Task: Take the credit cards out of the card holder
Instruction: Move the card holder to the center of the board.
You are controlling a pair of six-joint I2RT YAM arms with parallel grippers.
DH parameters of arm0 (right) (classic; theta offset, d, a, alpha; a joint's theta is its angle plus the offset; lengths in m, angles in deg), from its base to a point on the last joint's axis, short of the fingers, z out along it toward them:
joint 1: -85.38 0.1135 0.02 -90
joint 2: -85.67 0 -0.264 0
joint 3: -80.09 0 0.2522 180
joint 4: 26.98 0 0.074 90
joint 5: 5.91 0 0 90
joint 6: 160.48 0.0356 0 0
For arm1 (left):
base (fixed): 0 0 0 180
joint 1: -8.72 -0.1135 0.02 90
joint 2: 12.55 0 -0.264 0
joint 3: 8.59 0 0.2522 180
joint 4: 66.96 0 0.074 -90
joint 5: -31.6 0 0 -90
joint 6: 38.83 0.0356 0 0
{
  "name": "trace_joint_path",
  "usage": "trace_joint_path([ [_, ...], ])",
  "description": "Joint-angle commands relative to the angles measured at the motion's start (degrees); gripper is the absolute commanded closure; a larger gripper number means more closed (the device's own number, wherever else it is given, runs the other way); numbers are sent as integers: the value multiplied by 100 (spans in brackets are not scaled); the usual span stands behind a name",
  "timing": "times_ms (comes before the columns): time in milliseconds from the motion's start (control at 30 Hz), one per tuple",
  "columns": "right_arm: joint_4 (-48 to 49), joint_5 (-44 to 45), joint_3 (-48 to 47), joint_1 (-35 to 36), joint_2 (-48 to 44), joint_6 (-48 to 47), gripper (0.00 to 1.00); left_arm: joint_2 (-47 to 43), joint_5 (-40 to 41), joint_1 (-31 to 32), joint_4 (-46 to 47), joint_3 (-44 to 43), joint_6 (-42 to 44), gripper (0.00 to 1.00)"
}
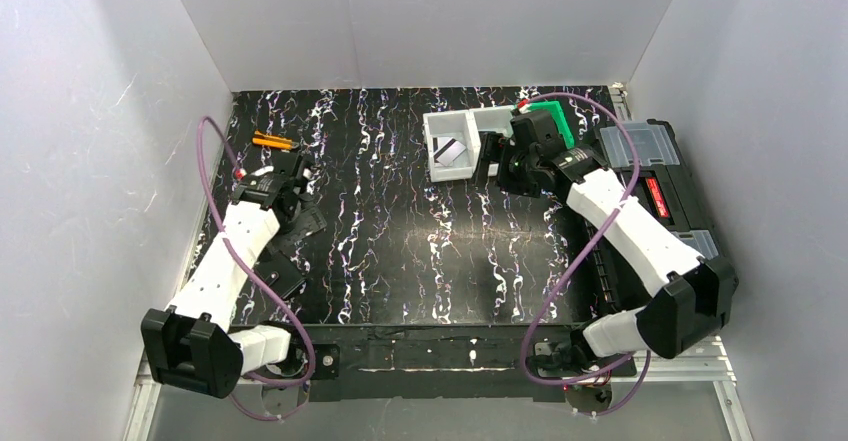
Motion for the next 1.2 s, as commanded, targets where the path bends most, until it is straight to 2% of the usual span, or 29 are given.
trace_joint_path([
  [0,226,-472,-78,-5,289,-200,2,-310,-188,-691,127,578,-356,1],
  [267,346,-757,-69,-6,473,-380,2,-281,-1192,-1935,1658,1969,-193,0],
  [533,404,-738,0,-6,507,-428,0,362,-1668,-2273,2491,2444,-292,1],
  [600,394,-740,-15,-4,538,-425,0,576,-1724,-2272,2637,2518,-418,1],
  [833,398,-732,-8,-7,593,-433,0,1034,-1923,-2263,2943,2620,-467,32],
  [933,395,-731,10,-4,588,-431,0,1185,-1953,-2100,2936,2593,-383,39],
  [1033,395,-720,19,-6,580,-423,0,1315,-1977,-1696,2934,2532,-424,42],
  [1167,399,-681,74,-11,539,-377,0,1612,-2036,-708,2944,2269,-783,44],
])
